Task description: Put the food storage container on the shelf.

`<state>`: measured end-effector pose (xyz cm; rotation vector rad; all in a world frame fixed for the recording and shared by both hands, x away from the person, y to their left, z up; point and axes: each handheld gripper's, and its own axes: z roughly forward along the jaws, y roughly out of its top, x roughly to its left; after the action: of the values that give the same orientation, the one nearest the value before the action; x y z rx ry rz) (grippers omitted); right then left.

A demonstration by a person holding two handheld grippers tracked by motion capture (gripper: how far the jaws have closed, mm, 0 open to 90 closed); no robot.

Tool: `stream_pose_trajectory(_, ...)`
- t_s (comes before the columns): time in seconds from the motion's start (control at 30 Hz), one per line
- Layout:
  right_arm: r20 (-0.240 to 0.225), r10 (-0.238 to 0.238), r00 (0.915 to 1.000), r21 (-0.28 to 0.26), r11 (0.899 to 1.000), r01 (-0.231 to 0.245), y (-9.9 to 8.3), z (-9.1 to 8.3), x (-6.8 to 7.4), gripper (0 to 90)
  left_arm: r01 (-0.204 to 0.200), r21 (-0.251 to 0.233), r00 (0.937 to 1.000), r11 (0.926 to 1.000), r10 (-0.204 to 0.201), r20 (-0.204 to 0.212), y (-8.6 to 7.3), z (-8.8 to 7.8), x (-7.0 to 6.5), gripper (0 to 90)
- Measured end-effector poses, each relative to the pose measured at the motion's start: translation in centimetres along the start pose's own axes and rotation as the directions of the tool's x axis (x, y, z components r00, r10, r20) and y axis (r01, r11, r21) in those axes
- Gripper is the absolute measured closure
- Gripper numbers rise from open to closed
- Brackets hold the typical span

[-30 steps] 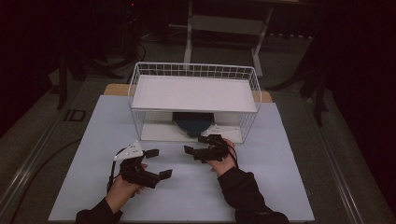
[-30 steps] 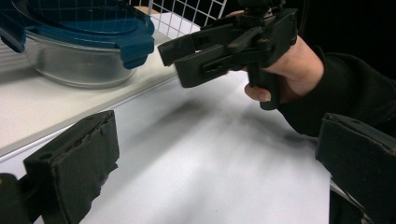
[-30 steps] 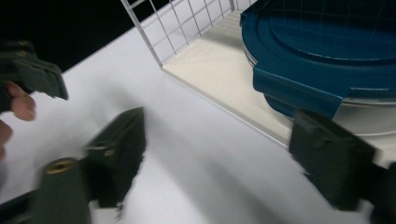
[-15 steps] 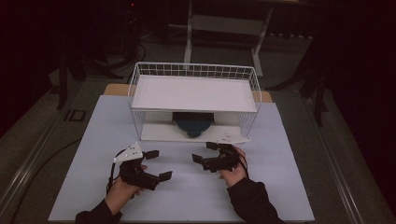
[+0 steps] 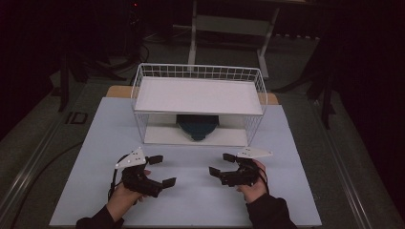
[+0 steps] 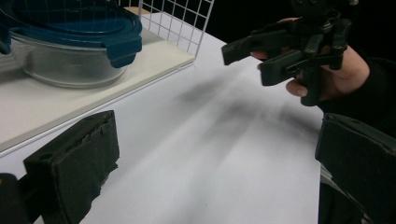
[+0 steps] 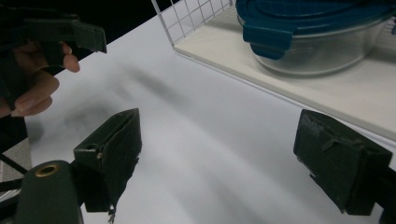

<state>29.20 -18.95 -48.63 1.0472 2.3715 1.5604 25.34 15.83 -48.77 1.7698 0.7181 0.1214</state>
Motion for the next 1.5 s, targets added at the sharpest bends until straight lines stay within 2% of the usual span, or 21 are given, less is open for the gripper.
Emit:
stream_pose_trajectory(0.3,0.014,0.01,0.9999,-0.006,1.0,-0.01,-1.6,-2.4,0.4,15.0,0.003,0.001,1.0,1.0,-0.003,0.0,-0.4,-0.6,-0.4,0.0)
stream_pose_trajectory(0.83,0.045,0.044,0.998,-0.032,0.999,-0.043,-3.9,-6.2,-0.4,15.0,-0.022,0.017,0.9997,0.9996,0.022,0.005,-1.3,-1.5,-1.2,0.0)
stream_pose_trajectory(1.2,0.054,0.049,0.9973,-0.038,0.998,-0.047,-5.5,-8.0,-0.8,15.0,-0.038,0.014,0.9993,0.9992,0.038,0.008,-2.0,-2.5,-1.9,0.0)
stream_pose_trajectory(1.4,0.065,0.038,0.9972,-0.046,0.998,-0.035,-6.3,-8.9,-1.0,15.0,-0.042,0.018,0.9991,0.999,0.042,0.003,-2.3,-2.6,-1.9,0.0)
stream_pose_trajectory(1.5,0.072,0.027,0.9971,-0.023,0.999,-0.025,-6.7,-8.9,-1.1,15.0,-0.057,0.018,0.9983,0.9982,0.057,0.006,-2.3,-2.3,-1.8,0.0)
